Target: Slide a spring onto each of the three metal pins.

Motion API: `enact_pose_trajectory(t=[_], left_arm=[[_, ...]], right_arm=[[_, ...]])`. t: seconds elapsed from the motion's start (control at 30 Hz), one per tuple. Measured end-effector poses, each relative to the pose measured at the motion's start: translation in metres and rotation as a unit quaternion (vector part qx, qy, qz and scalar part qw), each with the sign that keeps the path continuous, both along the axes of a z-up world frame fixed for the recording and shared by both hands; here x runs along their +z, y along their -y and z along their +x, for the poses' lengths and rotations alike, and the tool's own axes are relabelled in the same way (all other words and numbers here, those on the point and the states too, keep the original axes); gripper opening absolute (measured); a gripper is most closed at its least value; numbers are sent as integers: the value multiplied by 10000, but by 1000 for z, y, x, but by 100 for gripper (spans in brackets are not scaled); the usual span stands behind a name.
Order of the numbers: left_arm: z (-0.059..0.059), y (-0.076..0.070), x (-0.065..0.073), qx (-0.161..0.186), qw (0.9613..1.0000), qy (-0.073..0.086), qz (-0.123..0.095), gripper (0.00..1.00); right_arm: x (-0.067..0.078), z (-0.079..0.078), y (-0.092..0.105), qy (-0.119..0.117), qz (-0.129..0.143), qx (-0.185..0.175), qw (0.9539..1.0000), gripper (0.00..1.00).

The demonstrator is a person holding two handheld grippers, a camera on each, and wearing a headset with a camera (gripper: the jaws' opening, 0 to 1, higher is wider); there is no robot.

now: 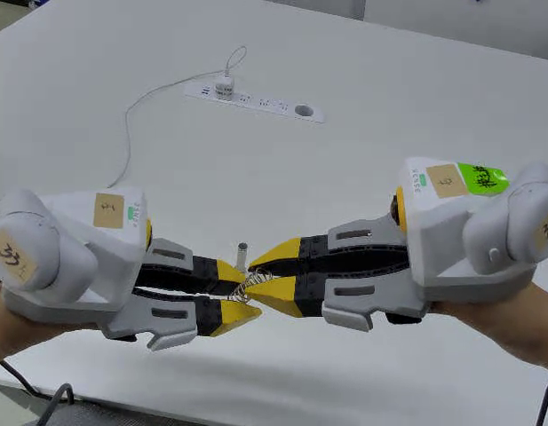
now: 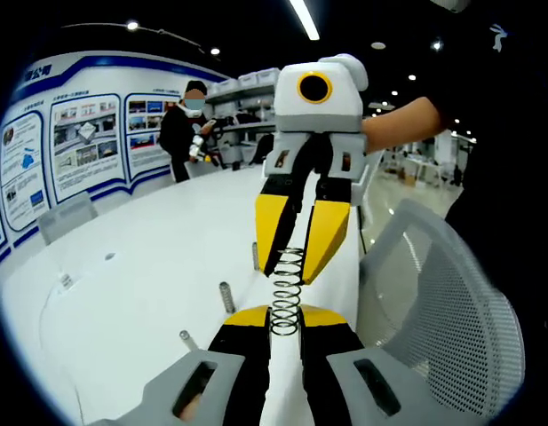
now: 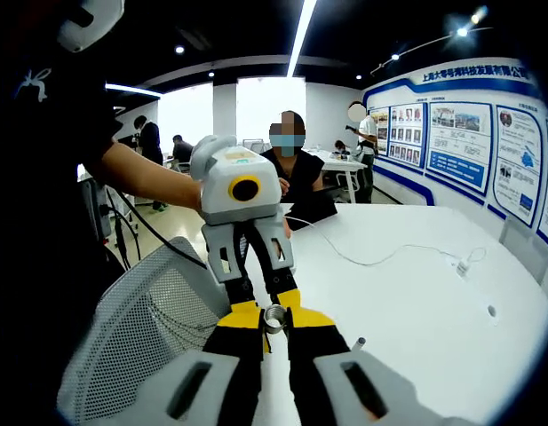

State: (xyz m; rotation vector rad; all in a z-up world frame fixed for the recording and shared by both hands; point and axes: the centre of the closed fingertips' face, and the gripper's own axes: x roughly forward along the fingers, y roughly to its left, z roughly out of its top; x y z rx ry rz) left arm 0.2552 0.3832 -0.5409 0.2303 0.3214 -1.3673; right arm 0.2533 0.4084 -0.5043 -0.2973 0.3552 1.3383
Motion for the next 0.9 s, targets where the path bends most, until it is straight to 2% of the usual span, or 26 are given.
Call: enact_pose_trajectory(t=[0.07, 0.17, 0.37, 0.47, 0.63, 0.73, 0.83, 0.9], left_arm=[[4, -3, 0, 72, 10000, 58, 7, 12], [8, -10, -6, 176, 9996, 65, 201, 16], [17, -17, -6, 482, 9986, 70, 184, 34], [22, -22, -8, 637, 9976, 74, 242, 43], [29, -30, -10, 879, 9959, 57, 211, 56], [36, -35, -11, 1041, 9942, 92, 258, 63], [39, -38, -10, 1126, 9933, 67, 233, 66], [40, -39, -10, 1149, 9931, 69, 234, 67]], right_arm=[[1, 4, -1, 38, -2, -40, 10000, 10], [4, 10, -3, 80, 6, -79, 9999, 10], [5, 25, -1, 221, -142, -149, 9995, 10], [4, 34, 1, 240, -205, -226, 9992, 10], [-1, 50, 4, 281, -384, -435, 9979, 10], [-11, 61, 10, 239, -622, -649, 9957, 10], [-19, 71, 13, 69, -836, -872, 9927, 10], [-23, 77, 12, 125, -919, -872, 9919, 10]])
